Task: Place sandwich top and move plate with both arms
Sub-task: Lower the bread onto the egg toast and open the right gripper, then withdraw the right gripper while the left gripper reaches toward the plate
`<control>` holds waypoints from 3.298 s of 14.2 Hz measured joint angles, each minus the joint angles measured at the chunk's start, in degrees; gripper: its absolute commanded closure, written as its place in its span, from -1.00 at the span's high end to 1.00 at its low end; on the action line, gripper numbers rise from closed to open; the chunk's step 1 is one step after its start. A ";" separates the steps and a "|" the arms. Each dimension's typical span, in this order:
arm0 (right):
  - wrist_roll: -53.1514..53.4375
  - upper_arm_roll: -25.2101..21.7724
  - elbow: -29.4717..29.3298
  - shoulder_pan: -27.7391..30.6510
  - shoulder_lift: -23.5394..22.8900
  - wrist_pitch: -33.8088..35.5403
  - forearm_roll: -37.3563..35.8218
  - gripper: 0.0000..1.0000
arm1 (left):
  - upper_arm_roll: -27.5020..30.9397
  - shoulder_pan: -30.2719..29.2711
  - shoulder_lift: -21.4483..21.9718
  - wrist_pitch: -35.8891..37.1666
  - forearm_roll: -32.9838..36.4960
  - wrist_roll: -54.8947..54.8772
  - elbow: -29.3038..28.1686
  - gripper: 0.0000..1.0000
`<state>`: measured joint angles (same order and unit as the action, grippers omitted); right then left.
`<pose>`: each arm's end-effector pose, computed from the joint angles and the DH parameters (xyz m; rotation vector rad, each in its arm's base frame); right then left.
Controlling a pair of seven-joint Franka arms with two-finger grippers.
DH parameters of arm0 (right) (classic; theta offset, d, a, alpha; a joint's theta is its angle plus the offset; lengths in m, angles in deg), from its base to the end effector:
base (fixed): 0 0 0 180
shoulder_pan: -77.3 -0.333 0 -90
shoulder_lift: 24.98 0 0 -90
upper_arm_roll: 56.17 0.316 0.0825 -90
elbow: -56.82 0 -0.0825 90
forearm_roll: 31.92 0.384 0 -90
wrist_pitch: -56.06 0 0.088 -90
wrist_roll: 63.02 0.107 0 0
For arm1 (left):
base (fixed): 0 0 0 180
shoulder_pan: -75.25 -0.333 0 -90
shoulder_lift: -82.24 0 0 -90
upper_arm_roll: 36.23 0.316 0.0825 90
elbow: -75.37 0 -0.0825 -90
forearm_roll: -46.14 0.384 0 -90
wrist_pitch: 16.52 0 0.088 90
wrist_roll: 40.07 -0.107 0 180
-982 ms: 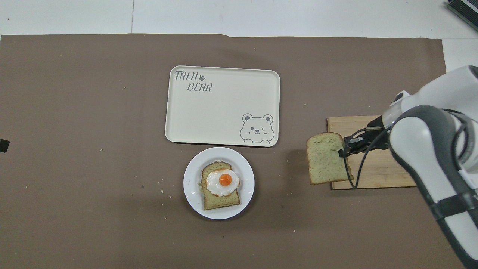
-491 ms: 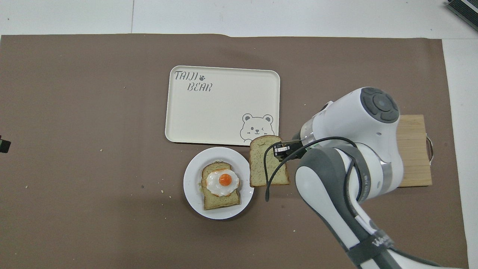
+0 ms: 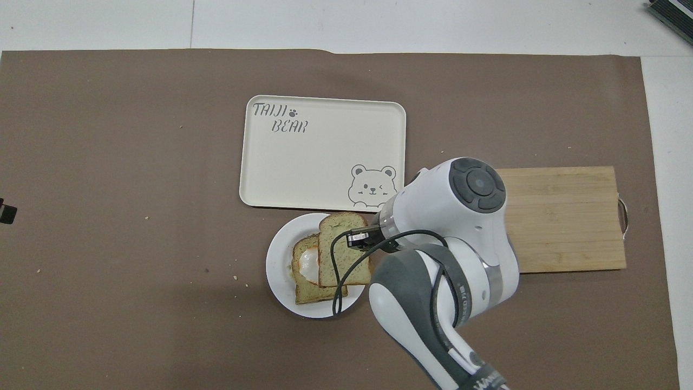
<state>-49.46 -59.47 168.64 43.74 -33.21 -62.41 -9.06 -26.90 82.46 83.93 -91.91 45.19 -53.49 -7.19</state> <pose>0.4969 0.3144 0.4072 -2.8254 -0.1345 0.2156 0.5164 0.0186 0.6786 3.0888 -0.3114 -0.1434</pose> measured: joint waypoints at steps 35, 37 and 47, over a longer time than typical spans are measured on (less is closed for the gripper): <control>-5.61 -1.56 -5.65 15.92 -0.72 -2.45 -15.00 1.00 | -0.63 0.26 13.40 -18.19 -22.71 -0.08 -33.60 1.00; -5.70 -1.57 -7.66 16.70 0.27 0.56 -20.45 1.00 | -0.79 1.69 15.22 -25.86 -27.77 -0.37 -42.45 1.00; -5.84 -2.58 -16.40 23.34 11.02 22.16 -22.29 1.00 | -1.14 12.14 14.12 -50.13 -65.93 -22.03 -68.37 0.72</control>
<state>-55.30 -62.05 152.23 67.09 -22.19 -40.25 -31.35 -28.04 94.60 98.05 -142.04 -20.75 -75.52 -75.56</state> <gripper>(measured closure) 0.000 0.093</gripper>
